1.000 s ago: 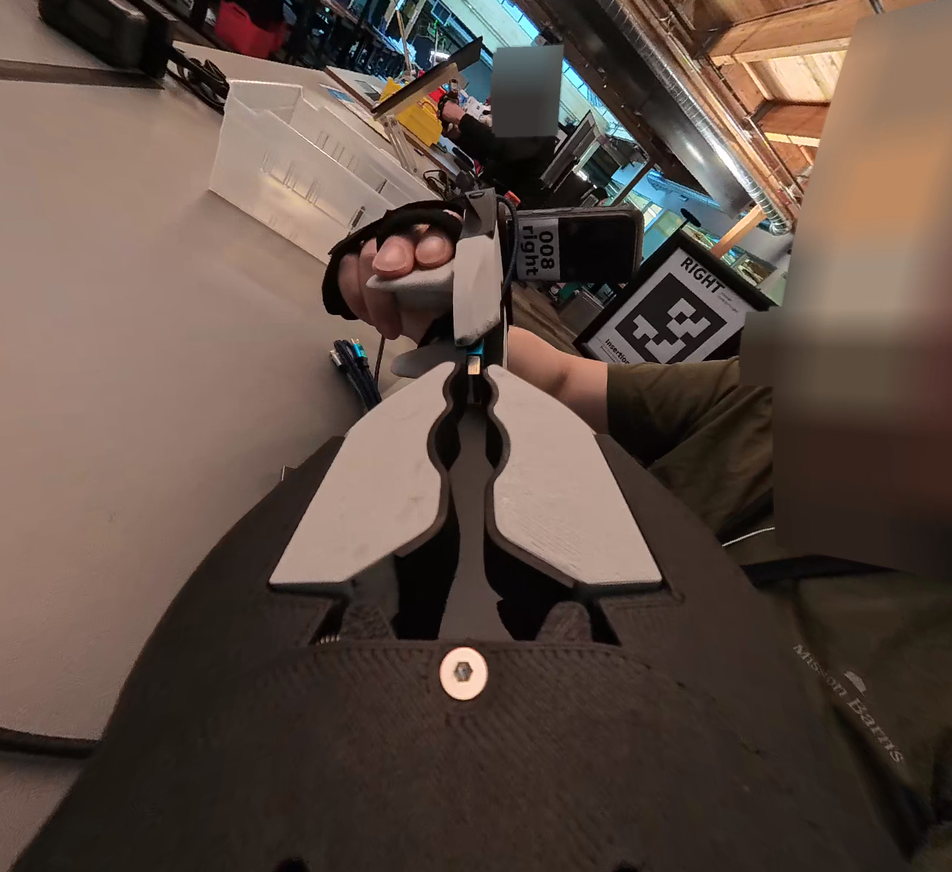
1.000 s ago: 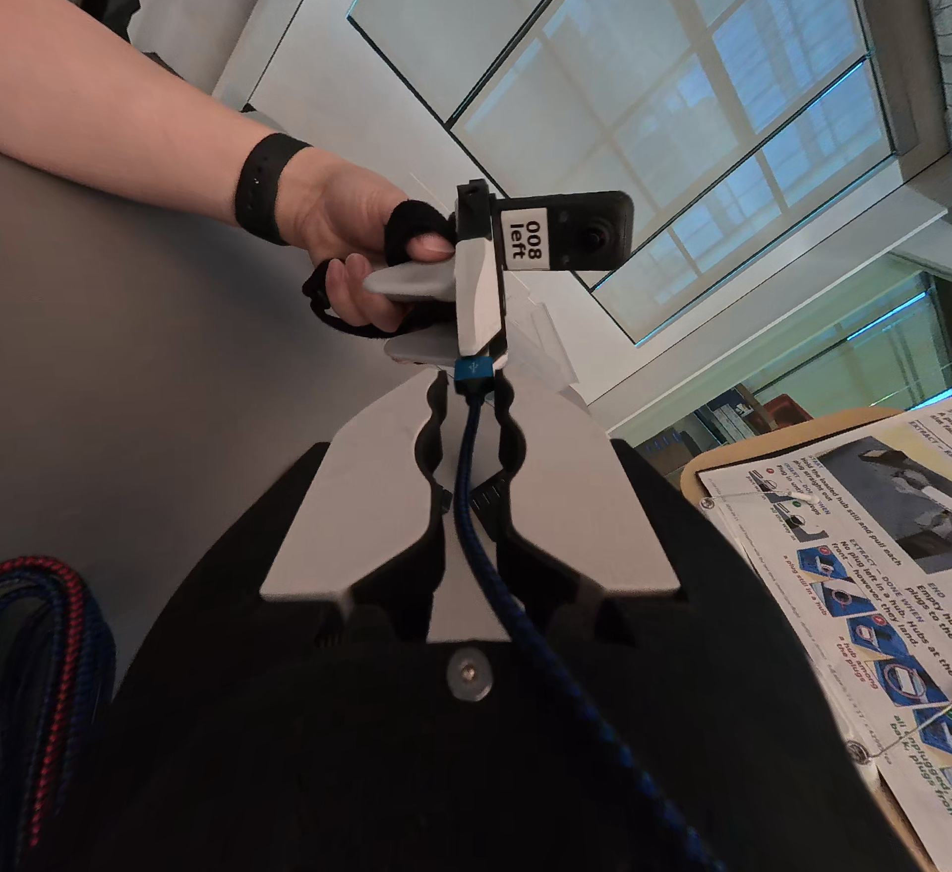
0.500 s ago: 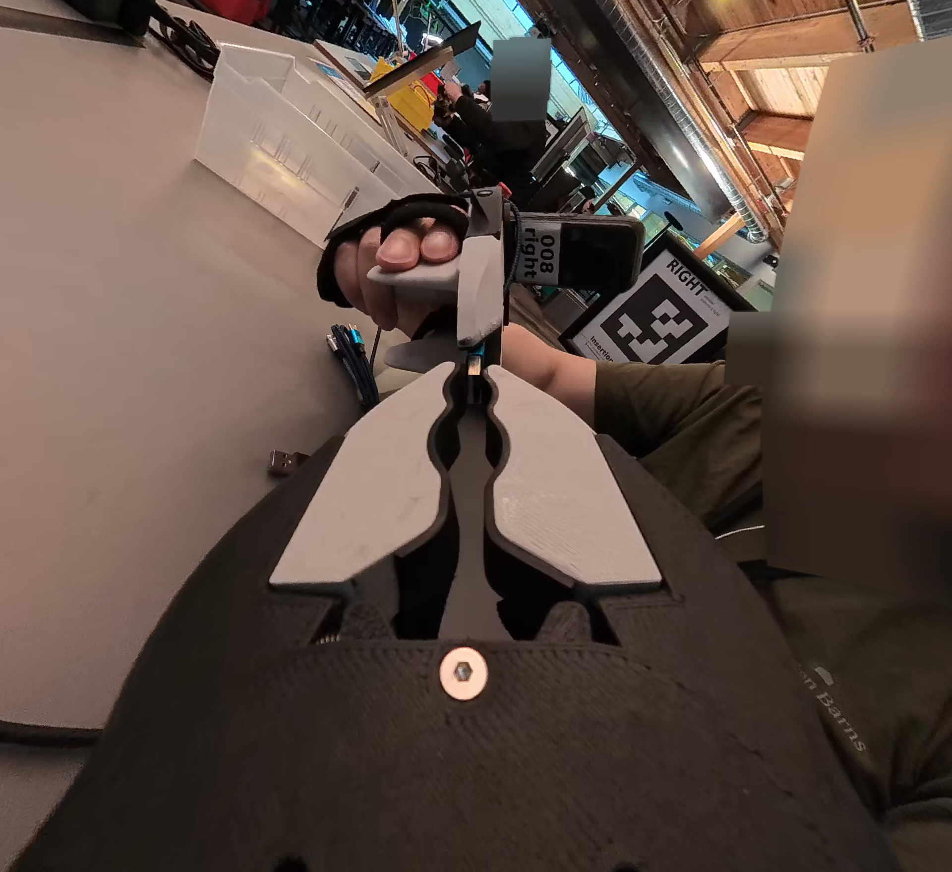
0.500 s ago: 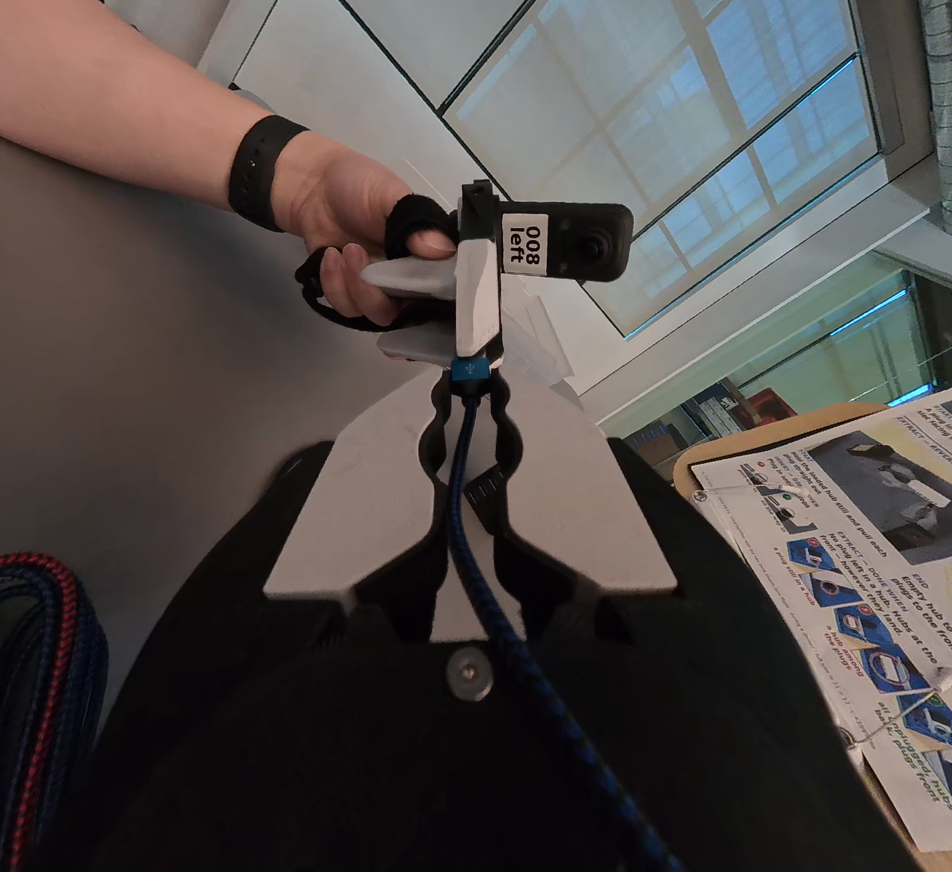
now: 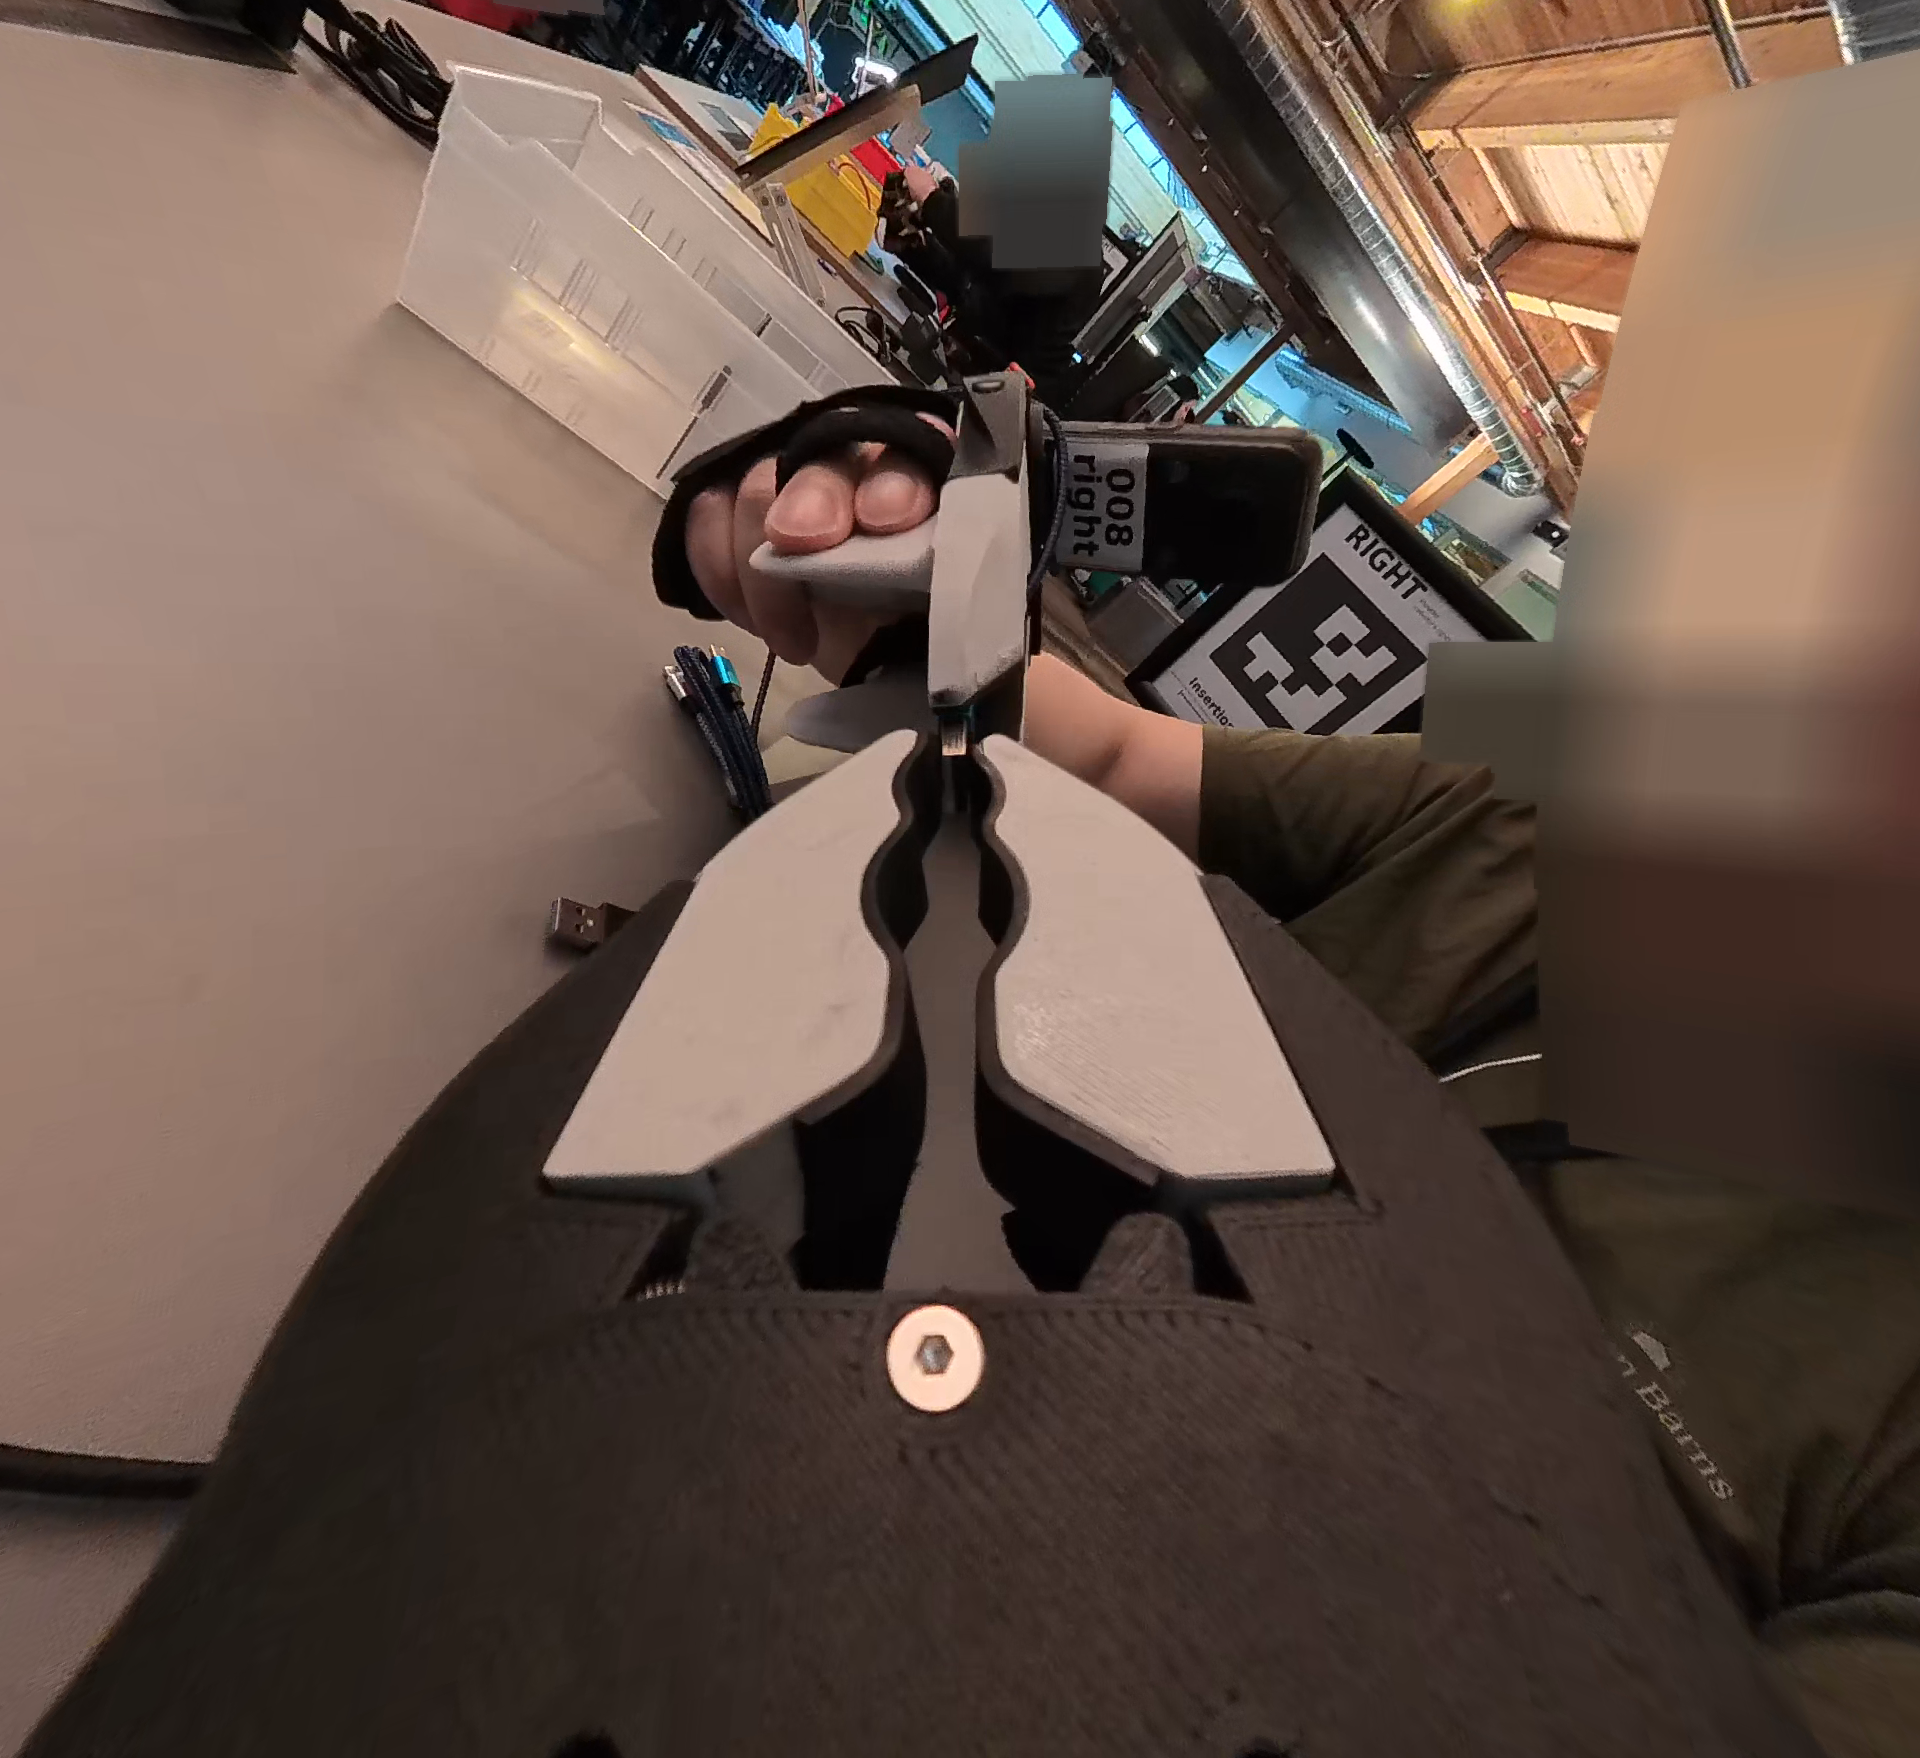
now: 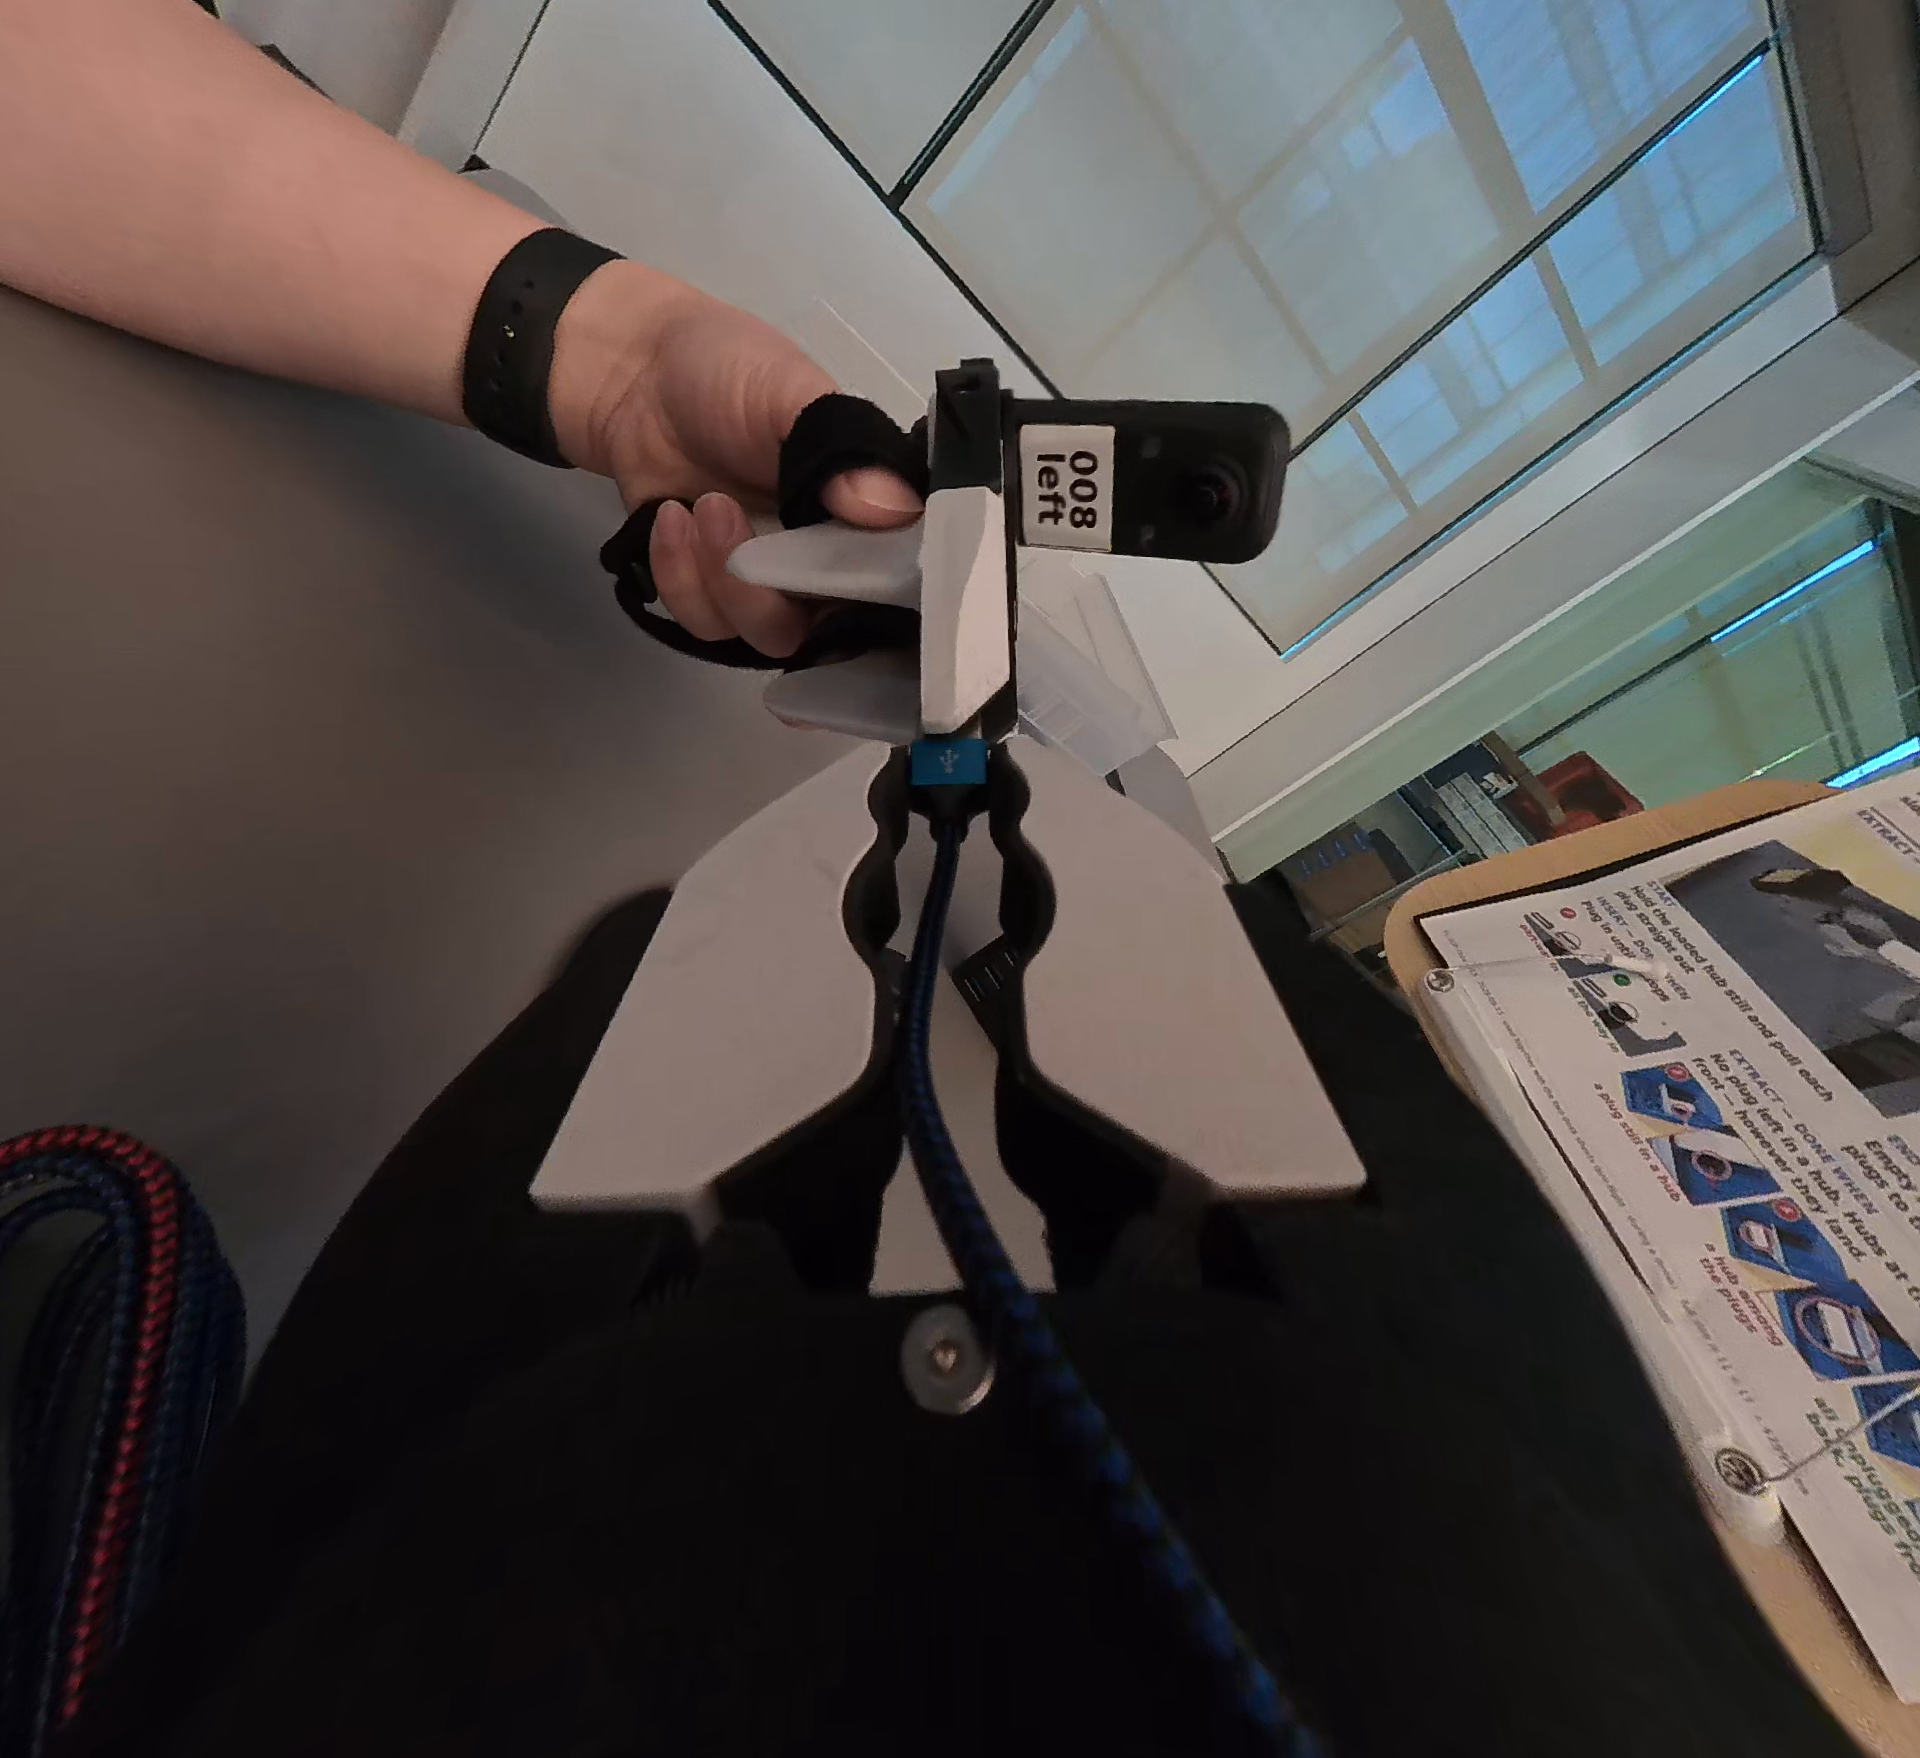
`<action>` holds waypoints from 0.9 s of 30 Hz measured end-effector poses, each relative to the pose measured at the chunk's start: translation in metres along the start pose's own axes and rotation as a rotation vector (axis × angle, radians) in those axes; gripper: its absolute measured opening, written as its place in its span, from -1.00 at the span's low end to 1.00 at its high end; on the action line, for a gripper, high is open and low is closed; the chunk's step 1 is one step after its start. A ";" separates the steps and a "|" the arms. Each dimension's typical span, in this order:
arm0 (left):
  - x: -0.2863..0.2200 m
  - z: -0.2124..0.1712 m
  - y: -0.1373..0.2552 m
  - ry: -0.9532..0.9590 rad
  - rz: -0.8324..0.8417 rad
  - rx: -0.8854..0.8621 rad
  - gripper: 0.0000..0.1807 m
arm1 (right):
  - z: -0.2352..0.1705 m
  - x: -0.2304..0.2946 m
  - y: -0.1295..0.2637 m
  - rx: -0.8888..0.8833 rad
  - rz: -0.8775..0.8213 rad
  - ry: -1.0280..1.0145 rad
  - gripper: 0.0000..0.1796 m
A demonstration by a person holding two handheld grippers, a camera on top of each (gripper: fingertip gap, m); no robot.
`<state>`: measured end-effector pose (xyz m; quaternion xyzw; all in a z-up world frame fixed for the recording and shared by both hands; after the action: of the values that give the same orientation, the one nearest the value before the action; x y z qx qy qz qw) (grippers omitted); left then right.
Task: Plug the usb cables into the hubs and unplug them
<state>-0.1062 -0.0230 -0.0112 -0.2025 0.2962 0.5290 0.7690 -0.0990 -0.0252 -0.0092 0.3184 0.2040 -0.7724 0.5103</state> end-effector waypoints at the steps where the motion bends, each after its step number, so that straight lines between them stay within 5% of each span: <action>1: 0.001 0.001 0.000 0.002 0.000 -0.009 -0.97 | -0.001 -0.001 0.000 0.004 -0.011 -0.002 -0.84; 7: 0.008 0.018 0.012 -0.072 0.086 -0.112 -0.85 | -0.001 -0.012 0.001 0.038 -0.061 -0.026 -0.83; 12: 0.060 0.049 0.073 -0.529 0.805 -0.260 -0.70 | -0.006 -0.040 0.017 0.028 -0.143 -0.095 -0.83; 16: 0.097 0.045 0.112 -0.619 1.225 -0.213 -0.53 | -0.008 -0.047 0.021 0.020 -0.168 -0.128 -0.83; 19: 0.133 0.027 0.110 -0.484 1.249 -0.093 -0.26 | -0.009 -0.045 0.018 0.027 -0.158 -0.117 -0.83; 27: 0.188 0.012 0.111 -0.290 1.257 0.139 -0.33 | -0.005 -0.047 0.019 0.026 -0.147 -0.109 -0.84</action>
<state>-0.1575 0.1545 -0.1282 0.1333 0.2847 0.8799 0.3563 -0.0670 0.0011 0.0202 0.2667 0.1890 -0.8265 0.4583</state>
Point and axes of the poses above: each gripper's, where its closed fingertips meet, y back along the fingers, z out of its top, x = y × z across the jaws, the point moved 1 cm from there along y, back along the fingers, and after that the axes turned 2 degrees about -z, right-handed, at the moved point
